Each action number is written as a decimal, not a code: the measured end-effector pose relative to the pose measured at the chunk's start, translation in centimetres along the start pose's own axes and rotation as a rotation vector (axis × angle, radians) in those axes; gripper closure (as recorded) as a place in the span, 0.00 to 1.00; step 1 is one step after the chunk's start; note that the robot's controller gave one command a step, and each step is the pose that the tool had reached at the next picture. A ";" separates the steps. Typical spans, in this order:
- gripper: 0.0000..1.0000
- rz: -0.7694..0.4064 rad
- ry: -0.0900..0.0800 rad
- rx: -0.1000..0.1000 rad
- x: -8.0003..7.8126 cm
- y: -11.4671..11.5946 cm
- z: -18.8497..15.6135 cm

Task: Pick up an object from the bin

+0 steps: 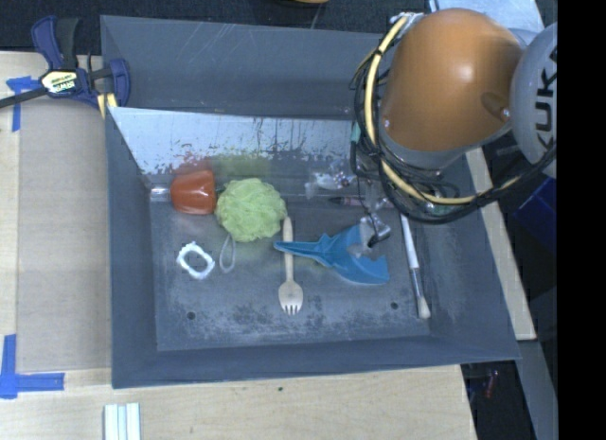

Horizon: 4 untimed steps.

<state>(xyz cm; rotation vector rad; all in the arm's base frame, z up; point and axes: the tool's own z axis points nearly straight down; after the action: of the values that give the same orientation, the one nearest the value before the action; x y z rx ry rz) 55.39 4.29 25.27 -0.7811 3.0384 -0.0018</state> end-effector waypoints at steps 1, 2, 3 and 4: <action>0.00 0.199 -0.005 -0.001 -2.1 -2.1 -3.3; 0.00 0.240 -0.008 0.002 -0.6 -2.4 1.3; 0.00 0.148 -0.015 0.005 0.0 -2.4 8.9; 0.00 0.157 -0.011 0.003 -0.3 -4.3 12.3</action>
Offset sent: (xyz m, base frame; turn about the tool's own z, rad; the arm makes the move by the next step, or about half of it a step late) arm -0.0219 -0.0369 -0.1420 0.1635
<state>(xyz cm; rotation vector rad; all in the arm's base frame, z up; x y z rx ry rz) 57.75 0.63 12.99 -0.5386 3.0790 -0.0009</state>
